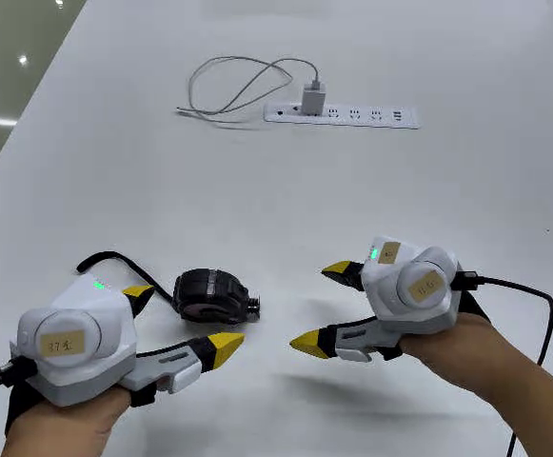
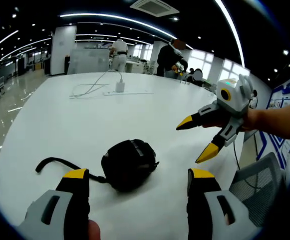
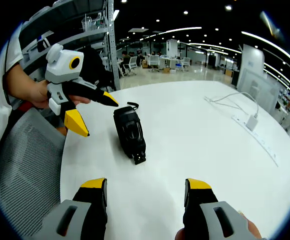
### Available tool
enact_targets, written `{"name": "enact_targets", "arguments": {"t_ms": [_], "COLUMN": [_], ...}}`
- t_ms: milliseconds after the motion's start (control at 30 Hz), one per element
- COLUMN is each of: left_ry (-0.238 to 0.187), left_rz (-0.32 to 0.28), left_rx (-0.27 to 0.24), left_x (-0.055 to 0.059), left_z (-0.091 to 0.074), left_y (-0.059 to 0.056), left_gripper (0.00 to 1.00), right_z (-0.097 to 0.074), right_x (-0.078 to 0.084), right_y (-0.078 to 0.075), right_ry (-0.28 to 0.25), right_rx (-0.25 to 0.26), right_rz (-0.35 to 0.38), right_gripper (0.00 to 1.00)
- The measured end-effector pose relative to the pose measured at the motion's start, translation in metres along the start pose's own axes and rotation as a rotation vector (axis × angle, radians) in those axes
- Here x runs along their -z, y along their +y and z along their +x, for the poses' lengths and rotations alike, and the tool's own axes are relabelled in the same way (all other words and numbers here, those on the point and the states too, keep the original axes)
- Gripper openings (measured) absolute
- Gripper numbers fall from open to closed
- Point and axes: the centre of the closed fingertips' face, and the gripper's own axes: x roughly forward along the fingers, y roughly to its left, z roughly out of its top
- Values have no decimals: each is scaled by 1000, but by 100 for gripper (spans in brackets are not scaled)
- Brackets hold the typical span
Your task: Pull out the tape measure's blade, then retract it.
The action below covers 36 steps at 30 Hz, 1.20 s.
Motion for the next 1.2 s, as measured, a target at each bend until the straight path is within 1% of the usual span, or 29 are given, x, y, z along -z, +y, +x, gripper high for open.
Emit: {"name": "enact_targets", "arguments": {"t_ms": [100, 233, 300, 367, 467, 533, 600, 900, 1067, 1200], "left_ry": [3, -2, 8, 8, 13, 7, 4, 7, 23, 16], "left_rz": [18, 37, 61, 66, 86, 89, 87, 116, 131, 137], "left_rx": [8, 22, 19, 31, 34, 41, 60, 68, 77, 79], "left_x": [2, 3, 4, 3, 5, 5, 6, 9, 14, 13], "left_z": [-6, -12, -15, -18, -21, -24, -27, -38, -42, -47], "left_y": [1, 0, 1, 0, 3, 5, 4, 9, 11, 14], "left_gripper": [79, 81, 82, 82, 83, 85, 85, 92, 95, 97], "right_z": [-7, -15, -18, -23, -29, -33, -38, -58, -65, -70], "right_x": [1, 6, 8, 10, 13, 16, 18, 30, 34, 36], "right_y": [0, 0, 1, 2, 2, 2, 2, 1, 5, 7], "right_ry": [-5, -5, -7, -5, -7, -3, -2, 7, 2, -10], "right_rx": [12, 26, 28, 32, 37, 45, 52, 87, 87, 91], "right_rz": [1, 12, 16, 17, 28, 31, 34, 50, 71, 91], "right_gripper": [61, 61, 62, 62, 63, 64, 65, 70, 74, 77]}}
